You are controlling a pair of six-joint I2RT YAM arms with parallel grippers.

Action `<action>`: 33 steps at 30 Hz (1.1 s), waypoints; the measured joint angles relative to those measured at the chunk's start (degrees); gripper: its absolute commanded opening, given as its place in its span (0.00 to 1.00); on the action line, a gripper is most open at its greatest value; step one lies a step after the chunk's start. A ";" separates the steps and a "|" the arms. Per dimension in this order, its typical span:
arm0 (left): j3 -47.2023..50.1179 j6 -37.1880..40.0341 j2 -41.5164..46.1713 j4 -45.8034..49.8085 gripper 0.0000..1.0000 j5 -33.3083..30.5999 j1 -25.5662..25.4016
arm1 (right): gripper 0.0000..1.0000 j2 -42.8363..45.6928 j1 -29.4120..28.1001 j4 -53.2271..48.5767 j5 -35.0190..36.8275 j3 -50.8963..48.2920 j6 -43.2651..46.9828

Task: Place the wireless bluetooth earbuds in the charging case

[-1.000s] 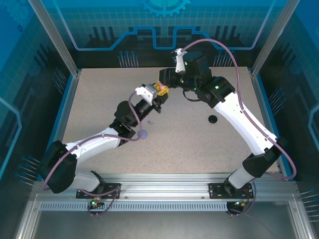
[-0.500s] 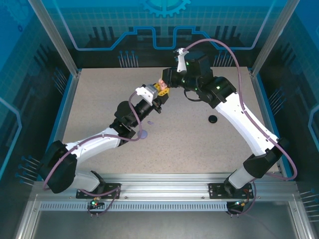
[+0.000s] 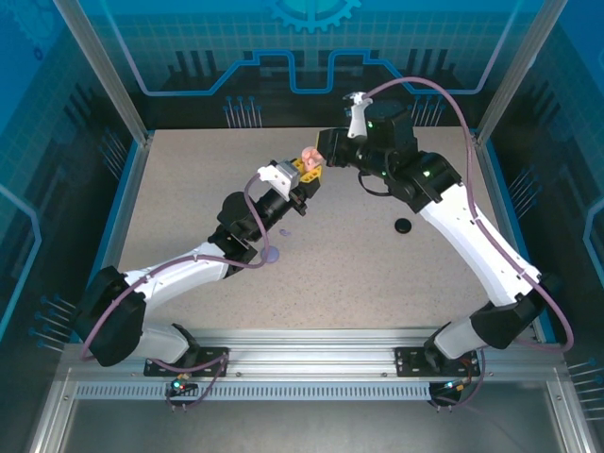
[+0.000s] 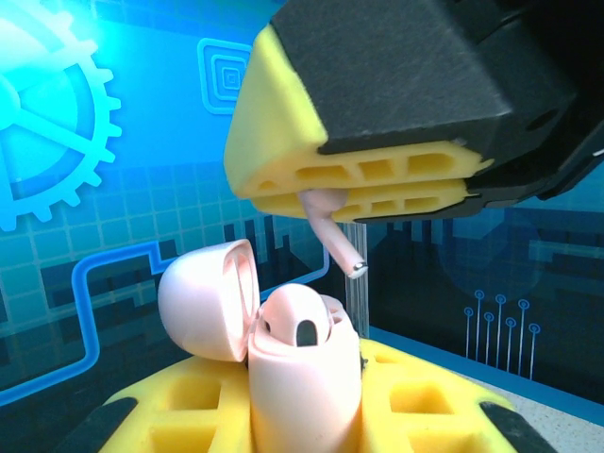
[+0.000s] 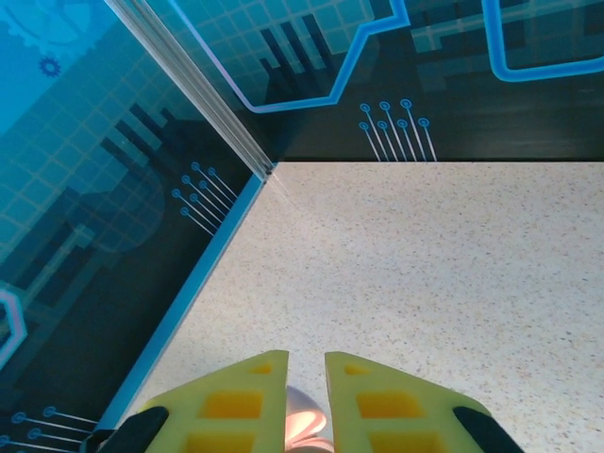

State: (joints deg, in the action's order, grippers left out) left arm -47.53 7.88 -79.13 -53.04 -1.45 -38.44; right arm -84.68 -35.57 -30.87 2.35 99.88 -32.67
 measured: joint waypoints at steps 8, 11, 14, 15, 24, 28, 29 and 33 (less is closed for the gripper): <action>-0.02 -0.04 -0.02 0.00 0.00 0.00 0.00 | 0.13 3.85 0.00 8.44 -2.82 -8.61 -0.33; -0.02 -0.22 0.00 0.02 0.00 -0.04 0.02 | 0.13 4.63 -0.04 11.74 -3.32 -11.65 0.15; -0.02 -0.26 -0.11 0.04 0.00 -0.20 0.11 | 0.12 5.29 -0.07 14.45 -3.32 -13.57 1.09; -0.02 -0.26 -0.11 0.02 0.00 -0.17 0.11 | 0.12 5.42 -0.09 15.19 -3.32 -13.77 1.42; -0.79 -0.37 -0.44 0.02 0.00 0.24 0.07 | 0.12 7.23 -0.15 19.43 -3.48 -13.81 3.76; -0.92 -0.42 -0.44 0.02 0.00 0.33 0.07 | 0.12 7.76 -0.15 20.90 -3.76 -13.90 4.92; -0.96 -0.44 -0.44 0.02 0.00 0.42 0.07 | 0.11 7.82 -0.17 21.49 -3.96 -14.16 5.29; -0.98 -0.48 -0.44 0.02 0.00 0.46 0.07 | 0.11 7.87 -0.50 22.69 -4.37 -15.58 6.01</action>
State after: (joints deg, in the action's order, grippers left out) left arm -48.51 7.40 -79.57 -53.01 -0.99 -38.37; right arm -76.82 -36.07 -8.19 -2.02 84.29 -26.65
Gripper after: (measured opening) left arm 0.224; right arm 0.118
